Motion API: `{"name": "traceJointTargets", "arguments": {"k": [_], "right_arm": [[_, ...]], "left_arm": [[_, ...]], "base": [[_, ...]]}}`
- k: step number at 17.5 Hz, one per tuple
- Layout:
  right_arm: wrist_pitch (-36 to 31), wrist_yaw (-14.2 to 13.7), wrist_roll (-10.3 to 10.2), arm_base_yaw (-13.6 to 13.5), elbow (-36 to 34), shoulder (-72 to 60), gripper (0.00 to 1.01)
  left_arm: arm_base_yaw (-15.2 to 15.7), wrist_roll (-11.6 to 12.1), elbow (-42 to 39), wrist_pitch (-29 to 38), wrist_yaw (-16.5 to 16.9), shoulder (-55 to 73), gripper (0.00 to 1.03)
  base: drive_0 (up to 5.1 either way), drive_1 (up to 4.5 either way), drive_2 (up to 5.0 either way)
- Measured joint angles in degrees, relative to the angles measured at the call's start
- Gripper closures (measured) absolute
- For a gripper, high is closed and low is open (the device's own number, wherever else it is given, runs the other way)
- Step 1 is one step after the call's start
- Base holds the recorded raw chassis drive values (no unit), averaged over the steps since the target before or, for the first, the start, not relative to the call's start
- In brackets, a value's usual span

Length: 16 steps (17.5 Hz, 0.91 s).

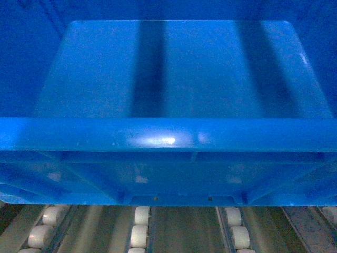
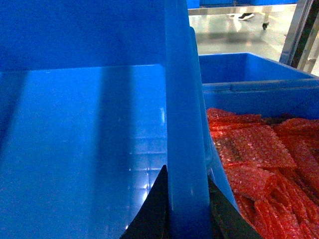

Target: Place box next to blue box on left shelf

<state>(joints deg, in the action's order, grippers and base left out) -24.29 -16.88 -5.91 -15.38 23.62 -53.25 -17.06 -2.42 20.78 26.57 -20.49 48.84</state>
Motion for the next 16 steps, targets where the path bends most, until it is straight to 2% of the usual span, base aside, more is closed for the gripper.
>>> {"name": "traceJointTargets", "arguments": {"k": [16], "right_arm": [[0.0,0.0,0.0,0.0,0.0,0.0,0.93]], "left_arm": [[0.0,0.0,0.0,0.0,0.0,0.0,0.92]], "base": [[0.0,0.0,0.0]]}}
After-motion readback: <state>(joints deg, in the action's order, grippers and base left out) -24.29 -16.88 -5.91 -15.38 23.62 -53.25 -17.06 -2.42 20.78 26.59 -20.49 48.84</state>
